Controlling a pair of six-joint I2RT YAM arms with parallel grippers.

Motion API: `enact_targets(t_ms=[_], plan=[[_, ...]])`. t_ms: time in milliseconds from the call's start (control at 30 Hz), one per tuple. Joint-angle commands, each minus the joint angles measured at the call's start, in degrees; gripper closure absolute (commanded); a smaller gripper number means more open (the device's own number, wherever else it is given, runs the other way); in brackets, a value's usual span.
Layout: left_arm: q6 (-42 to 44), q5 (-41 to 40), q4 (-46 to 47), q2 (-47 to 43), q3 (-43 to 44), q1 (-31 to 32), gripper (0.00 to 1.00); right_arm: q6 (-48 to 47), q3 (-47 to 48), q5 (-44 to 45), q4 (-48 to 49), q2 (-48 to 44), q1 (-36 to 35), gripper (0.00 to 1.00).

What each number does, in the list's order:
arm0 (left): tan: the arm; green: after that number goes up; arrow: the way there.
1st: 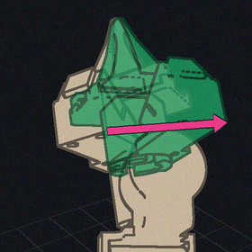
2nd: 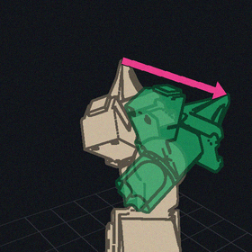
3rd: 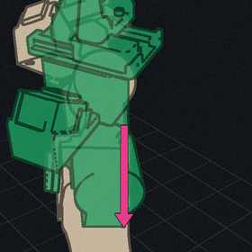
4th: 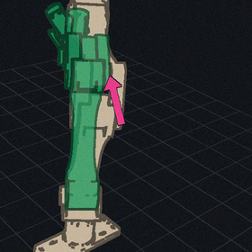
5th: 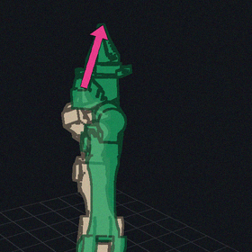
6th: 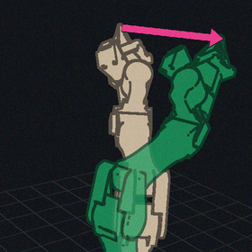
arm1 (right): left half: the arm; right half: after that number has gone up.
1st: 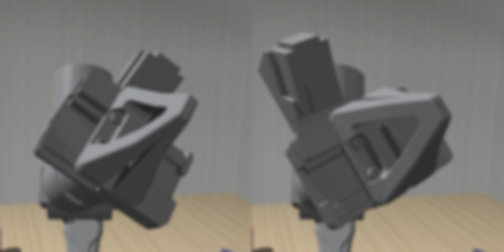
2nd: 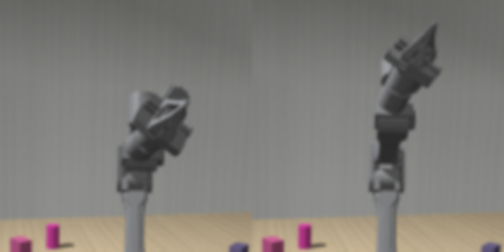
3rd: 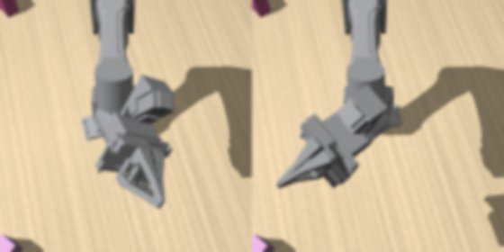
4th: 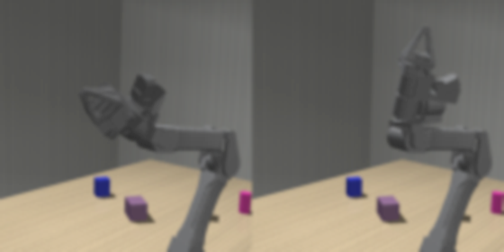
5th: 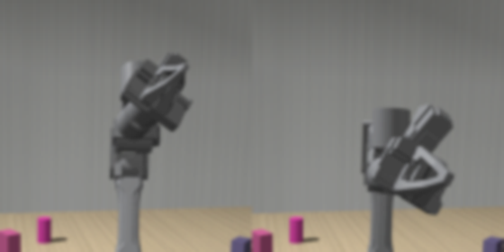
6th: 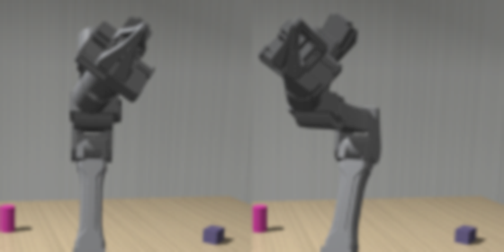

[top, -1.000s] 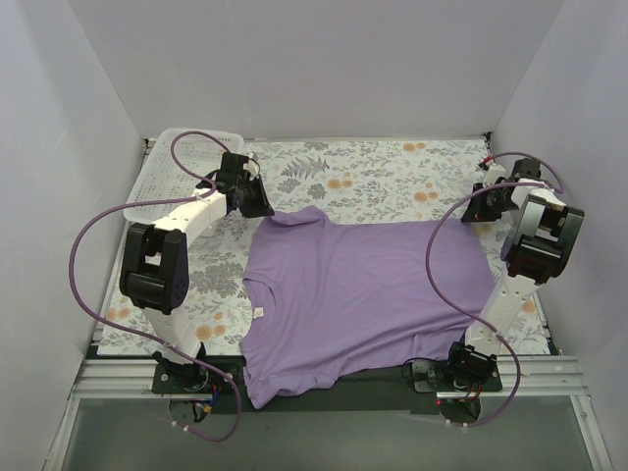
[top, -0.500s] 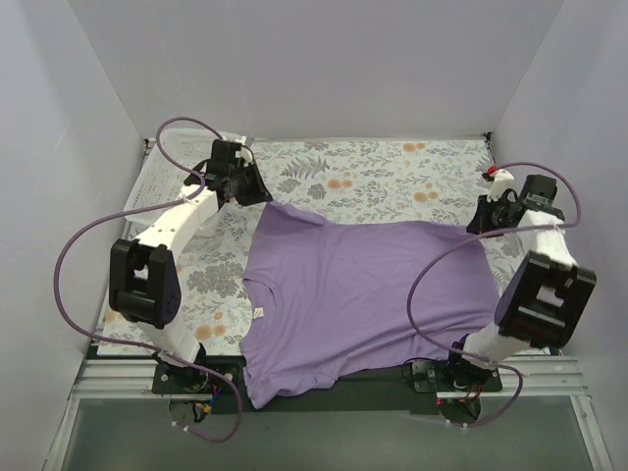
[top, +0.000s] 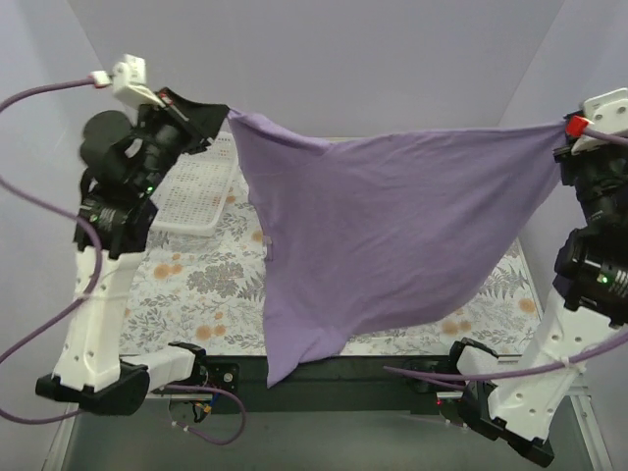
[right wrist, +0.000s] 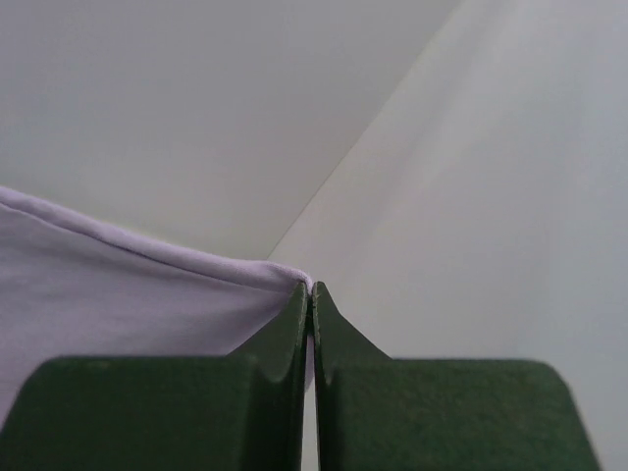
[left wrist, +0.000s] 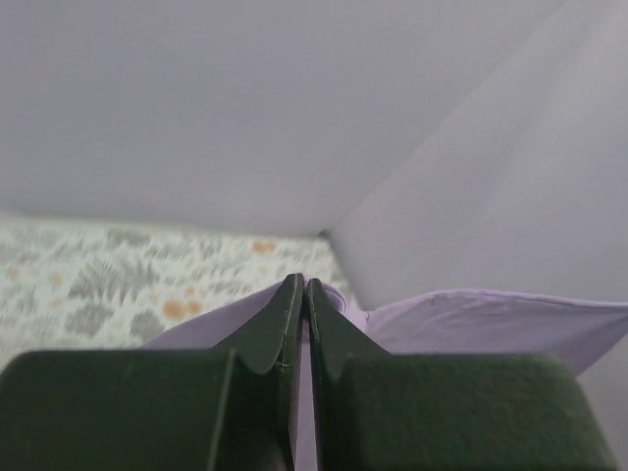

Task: Fold and stack the t-shirts
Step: Flatten the tshirt out

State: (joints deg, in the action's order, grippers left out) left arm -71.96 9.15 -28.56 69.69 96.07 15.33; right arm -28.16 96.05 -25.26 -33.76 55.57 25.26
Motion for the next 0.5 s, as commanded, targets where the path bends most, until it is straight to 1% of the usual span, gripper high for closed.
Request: enact_targets(t_ms=[0,33,133,233,267,400,467], plan=[[-2.7,-3.6,-0.1,-6.3,10.5,-0.1,1.0,3.9,11.5,8.4,-0.9,0.3,0.4,0.99],[-3.0,-4.1,-0.2,-7.0,12.4,-0.1,1.0,4.3,17.6,9.3,-1.2,0.9,0.4,0.99],[-4.2,-5.4,0.3,-9.0,19.0,-0.1,1.0,6.4,26.6,12.4,-1.9,2.8,-0.7,0.99],[-5.1,-5.5,0.9,-9.7,24.4,-0.1,1.0,6.2,30.9,15.9,-1.6,3.1,-3.1,0.99],[-5.4,-5.5,1.1,-9.8,25.2,-0.1,1.0,5.8,32.9,16.9,-1.0,2.9,-3.5,0.99],[-6.6,-4.8,2.3,-9.9,27.4,-0.1,1.0,3.2,36.1,23.3,1.2,2.4,-6.8,0.99],[-6.9,-4.6,2.9,-9.7,28.4,-0.1,1.0,1.5,37.0,25.0,2.7,2.3,-8.9,0.99]])
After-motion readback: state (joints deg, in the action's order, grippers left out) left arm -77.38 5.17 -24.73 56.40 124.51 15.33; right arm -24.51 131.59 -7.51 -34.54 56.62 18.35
